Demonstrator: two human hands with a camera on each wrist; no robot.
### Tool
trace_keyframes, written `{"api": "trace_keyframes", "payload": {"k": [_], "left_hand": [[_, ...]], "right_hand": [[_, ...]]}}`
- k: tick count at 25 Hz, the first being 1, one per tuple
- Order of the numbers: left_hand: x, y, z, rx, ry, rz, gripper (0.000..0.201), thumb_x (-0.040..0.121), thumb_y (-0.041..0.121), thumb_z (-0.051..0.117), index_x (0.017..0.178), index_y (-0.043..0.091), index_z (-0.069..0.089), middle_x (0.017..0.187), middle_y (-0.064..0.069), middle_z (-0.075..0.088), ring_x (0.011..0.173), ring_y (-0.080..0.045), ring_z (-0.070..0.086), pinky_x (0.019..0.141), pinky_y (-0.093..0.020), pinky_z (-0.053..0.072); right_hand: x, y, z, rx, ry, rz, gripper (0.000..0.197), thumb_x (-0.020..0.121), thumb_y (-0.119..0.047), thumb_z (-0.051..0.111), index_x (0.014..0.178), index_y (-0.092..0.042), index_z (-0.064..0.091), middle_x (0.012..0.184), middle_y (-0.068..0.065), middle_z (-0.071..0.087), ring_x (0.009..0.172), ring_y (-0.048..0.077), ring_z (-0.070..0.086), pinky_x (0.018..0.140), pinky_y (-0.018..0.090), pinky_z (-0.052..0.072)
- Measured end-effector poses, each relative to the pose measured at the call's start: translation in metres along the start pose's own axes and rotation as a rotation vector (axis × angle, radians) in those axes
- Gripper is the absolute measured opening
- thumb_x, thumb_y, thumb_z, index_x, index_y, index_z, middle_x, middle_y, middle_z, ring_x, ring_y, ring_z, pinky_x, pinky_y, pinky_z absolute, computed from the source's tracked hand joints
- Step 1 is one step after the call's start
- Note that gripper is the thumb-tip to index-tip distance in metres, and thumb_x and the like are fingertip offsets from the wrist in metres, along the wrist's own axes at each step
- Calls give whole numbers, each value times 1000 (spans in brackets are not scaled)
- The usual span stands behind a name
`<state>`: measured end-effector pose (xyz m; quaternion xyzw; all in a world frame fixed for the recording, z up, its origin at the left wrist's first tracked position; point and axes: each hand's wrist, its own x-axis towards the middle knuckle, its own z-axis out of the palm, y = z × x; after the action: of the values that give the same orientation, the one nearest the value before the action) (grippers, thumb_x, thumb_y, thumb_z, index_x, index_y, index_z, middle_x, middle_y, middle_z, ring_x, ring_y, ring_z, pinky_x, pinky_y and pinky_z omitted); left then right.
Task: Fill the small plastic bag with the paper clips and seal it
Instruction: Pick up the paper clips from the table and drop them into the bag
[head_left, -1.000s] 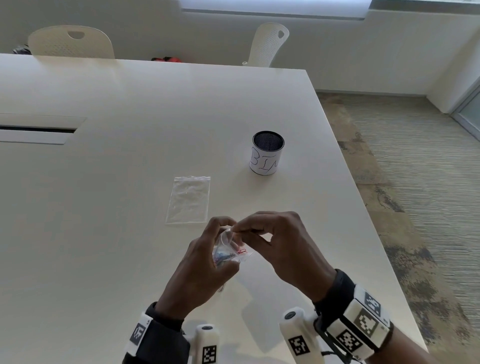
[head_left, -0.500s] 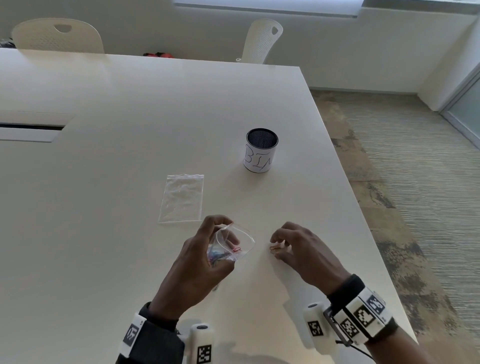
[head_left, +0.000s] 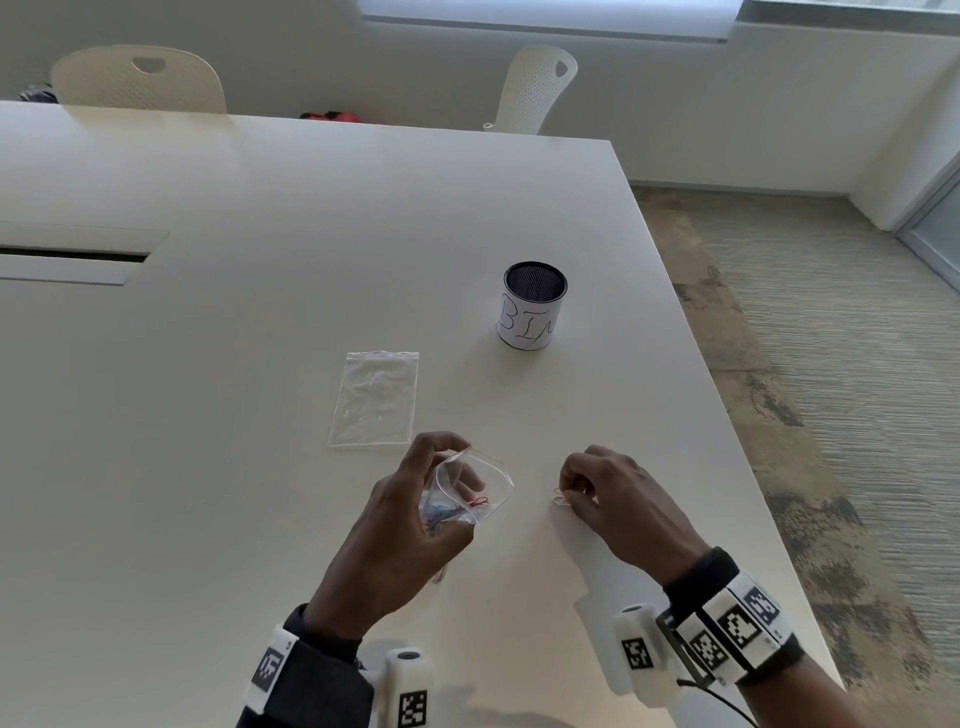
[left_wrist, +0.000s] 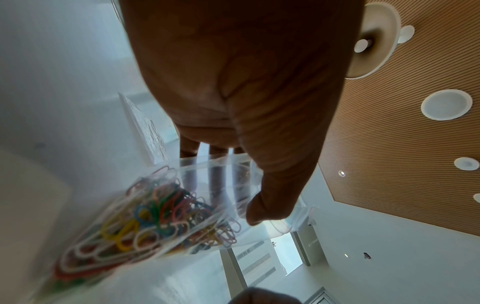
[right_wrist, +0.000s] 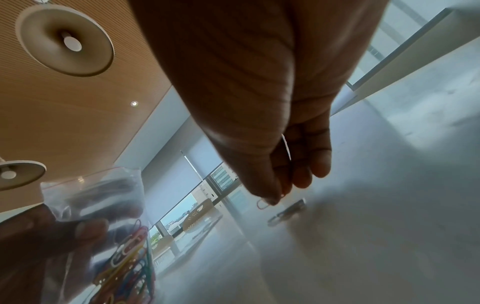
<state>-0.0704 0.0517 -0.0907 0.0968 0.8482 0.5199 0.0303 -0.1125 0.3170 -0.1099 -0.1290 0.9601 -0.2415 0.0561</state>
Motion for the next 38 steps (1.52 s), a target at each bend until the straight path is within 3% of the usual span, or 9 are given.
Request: {"api": "trace_keyframes", "payload": {"k": [3, 6, 10, 13, 15, 20, 26, 32, 38], "left_hand": [[0, 1, 0, -7, -1, -3, 59, 86, 1, 78, 129, 32, 52, 105, 16, 76, 94, -7, 74, 70, -8, 54], [2, 1, 2, 6, -13, 7, 60, 87, 3, 78, 130, 34, 51, 107, 18, 75, 92, -9, 75, 67, -20, 63], [2, 3, 2, 13, -18, 16, 60, 85, 3, 78, 129, 34, 50, 107, 23, 73, 93, -6, 74, 68, -12, 57], [1, 2, 0, 7, -13, 21, 62, 85, 1, 77, 130, 33, 50, 107, 17, 74, 95, -8, 74, 70, -16, 60], [-1, 0, -1, 7, 6, 16, 61, 84, -1, 75, 130, 30, 51, 106, 12, 76, 99, -6, 73, 74, -8, 55], [0, 2, 1, 4, -12, 8, 62, 86, 1, 78, 128, 37, 50, 107, 15, 75, 90, -14, 75, 70, -19, 61], [1, 3, 4, 11, -26, -4, 61, 88, 5, 79, 129, 39, 50, 110, 15, 75, 85, -20, 76, 67, -40, 65], [2, 1, 3, 20, -10, 11, 61, 88, 4, 81, 129, 38, 50, 109, 16, 76, 97, -12, 75, 79, -23, 62], [1, 1, 2, 11, 4, 29, 59, 88, 6, 82, 130, 34, 50, 108, 16, 75, 101, -6, 74, 77, -9, 55]], "right_hand": [[-4, -22, -15, 166, 165, -84, 14, 94, -11, 72, 87, -22, 65, 80, -10, 65, 73, 10, 63, 69, 24, 54], [-12, -61, -31, 420, 310, -214, 15, 89, -6, 79, 85, -17, 70, 76, -10, 68, 70, 12, 66, 70, 17, 51], [-11, -84, -25, 468, 227, -305, 9, 90, -3, 80, 92, -12, 81, 88, -6, 75, 77, 9, 70, 74, 13, 51], [-3, -68, -26, 480, 287, -274, 12, 91, -3, 78, 95, -12, 82, 90, -6, 77, 79, 8, 73, 76, 15, 56], [2, -44, -30, 423, 314, -166, 12, 90, -3, 78, 93, -14, 81, 87, -7, 76, 77, 8, 73, 75, 17, 57], [-4, 0, -11, 22, -8, -6, 10, 88, -22, 82, 95, -23, 77, 94, -10, 69, 80, 9, 67, 75, 29, 56], [-2, -2, 4, 14, -45, 57, 5, 92, -15, 75, 89, -20, 73, 91, -6, 69, 82, 15, 64, 74, 31, 55], [2, -1, 7, 51, -120, 124, 8, 98, -18, 65, 106, -19, 65, 85, -7, 64, 80, 15, 55, 68, 26, 42], [-5, -12, 10, -10, -78, 70, 4, 95, -17, 63, 95, -20, 63, 92, -7, 55, 84, 17, 55, 74, 25, 40]]}}
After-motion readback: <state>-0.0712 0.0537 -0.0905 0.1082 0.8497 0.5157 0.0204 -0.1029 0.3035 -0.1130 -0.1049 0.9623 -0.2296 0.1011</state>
